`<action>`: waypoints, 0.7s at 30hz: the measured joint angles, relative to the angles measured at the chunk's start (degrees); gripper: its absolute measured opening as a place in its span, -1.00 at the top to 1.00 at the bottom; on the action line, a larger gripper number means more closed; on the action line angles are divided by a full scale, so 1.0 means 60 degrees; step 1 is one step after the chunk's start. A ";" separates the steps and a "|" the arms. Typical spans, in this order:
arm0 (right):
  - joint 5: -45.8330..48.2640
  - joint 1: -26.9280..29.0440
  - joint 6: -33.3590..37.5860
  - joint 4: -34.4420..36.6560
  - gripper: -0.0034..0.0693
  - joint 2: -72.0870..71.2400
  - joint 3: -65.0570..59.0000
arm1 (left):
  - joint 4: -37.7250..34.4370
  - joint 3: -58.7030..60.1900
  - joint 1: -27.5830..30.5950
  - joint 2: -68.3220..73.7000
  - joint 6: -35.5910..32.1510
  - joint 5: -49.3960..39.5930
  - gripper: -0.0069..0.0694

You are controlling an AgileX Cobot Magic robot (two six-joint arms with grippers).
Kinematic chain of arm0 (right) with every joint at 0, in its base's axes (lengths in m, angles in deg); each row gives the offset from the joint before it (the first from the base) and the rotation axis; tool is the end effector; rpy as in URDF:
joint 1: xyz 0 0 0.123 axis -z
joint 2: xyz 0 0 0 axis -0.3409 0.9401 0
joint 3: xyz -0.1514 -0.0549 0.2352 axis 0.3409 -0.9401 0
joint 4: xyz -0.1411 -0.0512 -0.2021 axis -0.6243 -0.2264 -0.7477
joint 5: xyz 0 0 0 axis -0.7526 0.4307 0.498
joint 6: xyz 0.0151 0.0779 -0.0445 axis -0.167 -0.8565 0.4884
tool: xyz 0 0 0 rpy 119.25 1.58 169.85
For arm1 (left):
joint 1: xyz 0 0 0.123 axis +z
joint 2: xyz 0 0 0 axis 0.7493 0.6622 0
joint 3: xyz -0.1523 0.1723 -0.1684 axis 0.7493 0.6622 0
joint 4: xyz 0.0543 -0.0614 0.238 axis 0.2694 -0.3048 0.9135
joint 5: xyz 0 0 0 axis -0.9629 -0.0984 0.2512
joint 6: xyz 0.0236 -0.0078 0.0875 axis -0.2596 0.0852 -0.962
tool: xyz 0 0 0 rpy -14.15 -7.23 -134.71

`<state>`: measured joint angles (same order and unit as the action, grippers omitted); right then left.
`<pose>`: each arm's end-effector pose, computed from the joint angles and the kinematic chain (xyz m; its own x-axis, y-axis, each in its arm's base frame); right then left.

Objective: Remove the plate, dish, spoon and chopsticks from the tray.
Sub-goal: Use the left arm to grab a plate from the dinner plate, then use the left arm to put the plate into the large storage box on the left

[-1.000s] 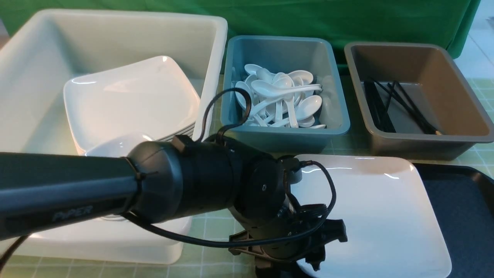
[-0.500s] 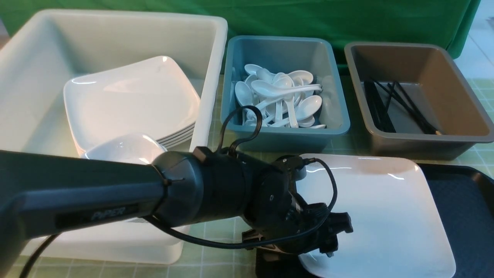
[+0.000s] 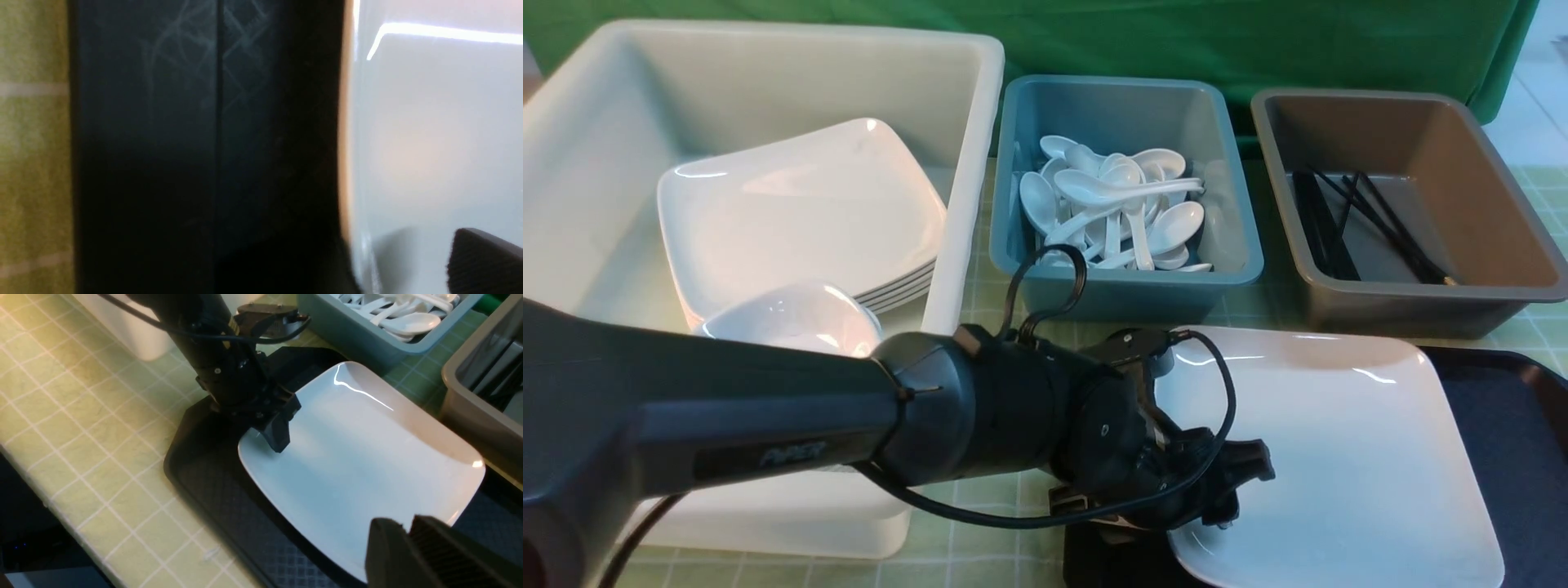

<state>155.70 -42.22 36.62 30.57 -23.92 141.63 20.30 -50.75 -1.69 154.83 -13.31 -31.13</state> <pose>0.0349 0.0096 0.3814 -0.3925 -0.3771 -0.8389 -0.6756 0.7371 -0.0152 0.2484 -0.3120 0.1612 -0.9570 -0.1139 -0.2668 0.0386 0.8615 -0.5063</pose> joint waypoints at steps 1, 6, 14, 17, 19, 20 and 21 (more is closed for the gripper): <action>0.0000 0.0000 0.0000 0.0000 0.71 0.0000 0.0000 | -0.0139 0.0000 0.0000 0.0007 0.0000 -0.0076 0.16; 0.0000 0.0000 0.0000 0.0000 0.71 0.0000 0.0000 | -0.1009 0.0000 -0.0012 -0.0103 -0.0279 -0.0054 0.72; 0.0000 0.0000 0.0000 0.0000 0.71 0.0000 0.0000 | -0.1237 0.0000 -0.0073 -0.2288 -0.1401 -0.0140 0.78; 0.0000 0.0000 0.0000 0.0000 0.71 0.0000 0.0000 | -0.1081 0.0029 0.0128 -0.3365 -0.1579 -0.0387 0.77; 0.0000 0.0000 0.0000 0.0000 0.71 0.0000 0.0000 | -0.1091 0.0029 0.0568 -0.4484 -0.1830 -0.0345 0.77; 0.0000 0.0000 0.0000 0.0000 0.71 0.0000 0.0000 | -0.1091 0.0029 0.0938 -0.4972 -0.1953 -0.0332 0.78; 0.0000 0.0000 0.0000 0.0000 0.71 0.0000 0.0000 | -0.1091 0.0029 0.1240 -0.5442 -0.2026 -0.0332 0.78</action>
<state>155.70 -42.22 36.62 30.57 -23.92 141.63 13.75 -50.57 5.75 122.18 -25.46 -33.12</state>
